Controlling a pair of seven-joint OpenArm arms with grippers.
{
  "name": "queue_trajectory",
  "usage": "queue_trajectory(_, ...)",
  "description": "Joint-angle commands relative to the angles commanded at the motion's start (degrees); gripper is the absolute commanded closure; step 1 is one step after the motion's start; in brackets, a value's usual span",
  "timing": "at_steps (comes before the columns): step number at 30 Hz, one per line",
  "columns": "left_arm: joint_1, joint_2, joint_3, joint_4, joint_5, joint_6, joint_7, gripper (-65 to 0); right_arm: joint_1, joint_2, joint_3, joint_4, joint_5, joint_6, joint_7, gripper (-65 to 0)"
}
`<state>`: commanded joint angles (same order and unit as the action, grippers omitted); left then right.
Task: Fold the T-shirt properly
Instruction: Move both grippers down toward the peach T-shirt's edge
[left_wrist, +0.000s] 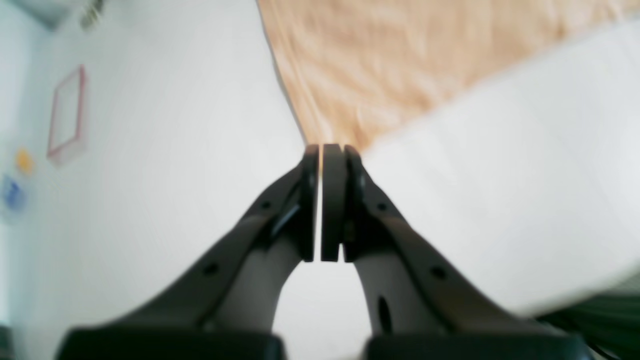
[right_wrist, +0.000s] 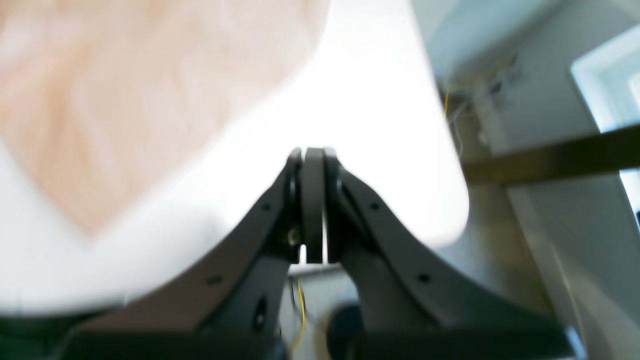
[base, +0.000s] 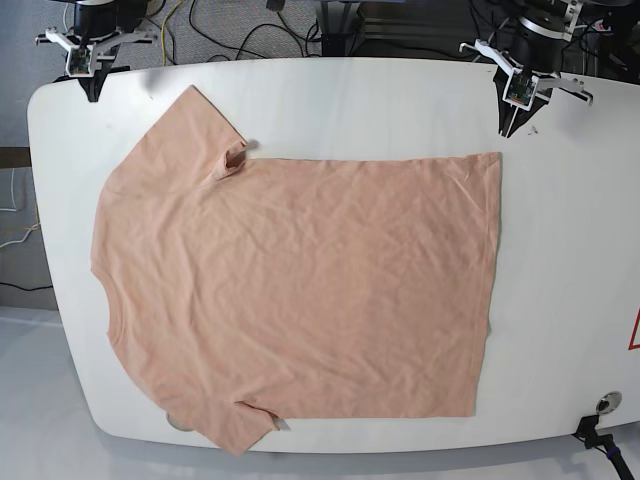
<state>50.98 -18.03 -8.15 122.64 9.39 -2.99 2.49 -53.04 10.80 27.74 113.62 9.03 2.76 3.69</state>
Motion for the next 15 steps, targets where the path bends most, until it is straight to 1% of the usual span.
queue_trajectory(2, -1.48, 0.19, 0.23, -0.55, 1.28, 0.05, -1.83, -0.5, 1.17, 0.30, 0.22, -0.32, 1.83, 0.34, -0.54, 0.0)
queue_trajectory(6, -3.81, 0.37, 0.94, -2.23, 3.12, -0.05, -3.07, -1.2, 2.96, 0.84, 0.25, -0.23, 4.20, 1.18, -2.09, 0.0)
queue_trajectory(8, -5.12, 0.29, 1.57, -3.23, 3.94, -0.23, -2.92, -1.2, 4.10, 1.00, 0.37, -0.10, 5.38, 2.02, -3.98, 0.0)
queue_trajectory(11, -6.80, 0.23, 3.18, -4.80, 5.08, -0.40, -2.70, -1.7, 5.18, 1.19, 0.88, -0.08, 6.49, 3.82, -7.39, 0.0)
queue_trajectory(12, -6.84, 0.31, 2.24, -4.29, 3.99, -0.90, -2.68, -0.9, 3.42, 0.89, 0.17, -0.88, 4.69, 2.21, -3.03, 0.0)
queue_trajectory(13, -6.79, 0.17, 2.17, -4.00, 4.09, -0.94, -2.34, -1.1, 3.21, 1.02, 0.20, -1.36, 4.88, 2.06, -2.99, 0.0)
queue_trajectory(15, -7.30, 0.11, 2.19, -3.95, 3.88, -0.94, -1.14, -2.0, 3.37, 1.39, 0.09, -2.42, 4.84, 2.47, -3.44, 0.0)
